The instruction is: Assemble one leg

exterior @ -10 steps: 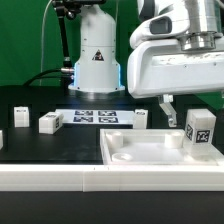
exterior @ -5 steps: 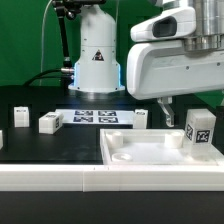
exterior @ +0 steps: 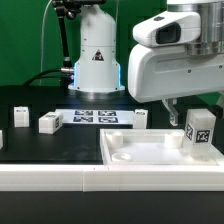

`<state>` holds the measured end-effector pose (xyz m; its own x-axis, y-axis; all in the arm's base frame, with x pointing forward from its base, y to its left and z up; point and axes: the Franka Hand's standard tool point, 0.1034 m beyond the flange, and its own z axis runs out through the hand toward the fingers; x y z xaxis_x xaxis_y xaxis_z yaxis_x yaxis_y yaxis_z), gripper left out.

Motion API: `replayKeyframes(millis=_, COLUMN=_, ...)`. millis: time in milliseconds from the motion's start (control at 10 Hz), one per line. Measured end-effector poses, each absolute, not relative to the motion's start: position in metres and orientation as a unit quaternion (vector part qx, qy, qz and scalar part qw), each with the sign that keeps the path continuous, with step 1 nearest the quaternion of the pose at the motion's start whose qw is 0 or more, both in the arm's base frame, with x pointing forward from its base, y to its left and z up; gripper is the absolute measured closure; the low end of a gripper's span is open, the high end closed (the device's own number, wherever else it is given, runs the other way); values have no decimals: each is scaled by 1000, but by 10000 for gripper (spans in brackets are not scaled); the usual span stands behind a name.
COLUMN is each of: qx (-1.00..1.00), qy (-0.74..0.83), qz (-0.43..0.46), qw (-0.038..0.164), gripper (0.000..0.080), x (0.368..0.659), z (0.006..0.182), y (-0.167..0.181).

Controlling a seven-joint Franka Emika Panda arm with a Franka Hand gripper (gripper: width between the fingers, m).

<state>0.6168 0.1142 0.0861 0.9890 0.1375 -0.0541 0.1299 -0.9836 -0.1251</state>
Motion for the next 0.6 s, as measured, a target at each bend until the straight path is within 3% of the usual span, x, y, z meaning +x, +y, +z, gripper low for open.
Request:
replayKeyframes(millis=100, qx=-995, qy=-67, qz=31, qw=60, gripper=429, x=617, z=86, y=113)
replayKeyframes(millis=200, qx=-995, qy=-67, qz=31, qw=60, gripper=508, x=617, z=86, y=113)
replayKeyframes(millis=600, qx=-998, qy=23, qz=26, qw=57, gripper=508, x=615, z=85, y=115)
